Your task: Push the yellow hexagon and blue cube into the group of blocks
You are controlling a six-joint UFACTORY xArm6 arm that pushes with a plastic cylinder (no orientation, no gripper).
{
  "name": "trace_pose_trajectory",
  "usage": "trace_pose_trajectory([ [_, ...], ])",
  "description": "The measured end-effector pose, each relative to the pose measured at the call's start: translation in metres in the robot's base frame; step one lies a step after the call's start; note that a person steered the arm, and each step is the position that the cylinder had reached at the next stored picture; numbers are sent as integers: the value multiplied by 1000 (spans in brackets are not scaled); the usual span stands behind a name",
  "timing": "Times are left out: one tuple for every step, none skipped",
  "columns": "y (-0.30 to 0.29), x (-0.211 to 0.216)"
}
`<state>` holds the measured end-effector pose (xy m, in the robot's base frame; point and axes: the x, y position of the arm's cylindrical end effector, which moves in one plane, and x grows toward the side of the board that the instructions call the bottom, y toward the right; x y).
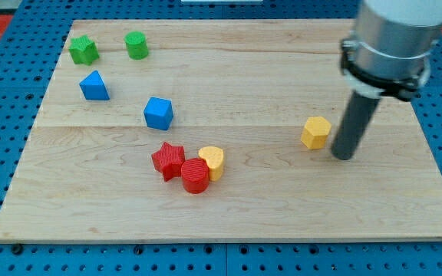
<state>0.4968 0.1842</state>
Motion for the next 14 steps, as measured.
trace_pose_trajectory([
  [4,-13],
  [-6,-24],
  [-17,-35],
  [-96,-28],
  [-167,-22],
  [-134,-61],
  [-176,-52],
  [-209,-37],
  [-207,-38],
  [-214,-58],
  [-231,-88],
  [-292,-79],
  [-357,-80],
  [-404,-80],
])
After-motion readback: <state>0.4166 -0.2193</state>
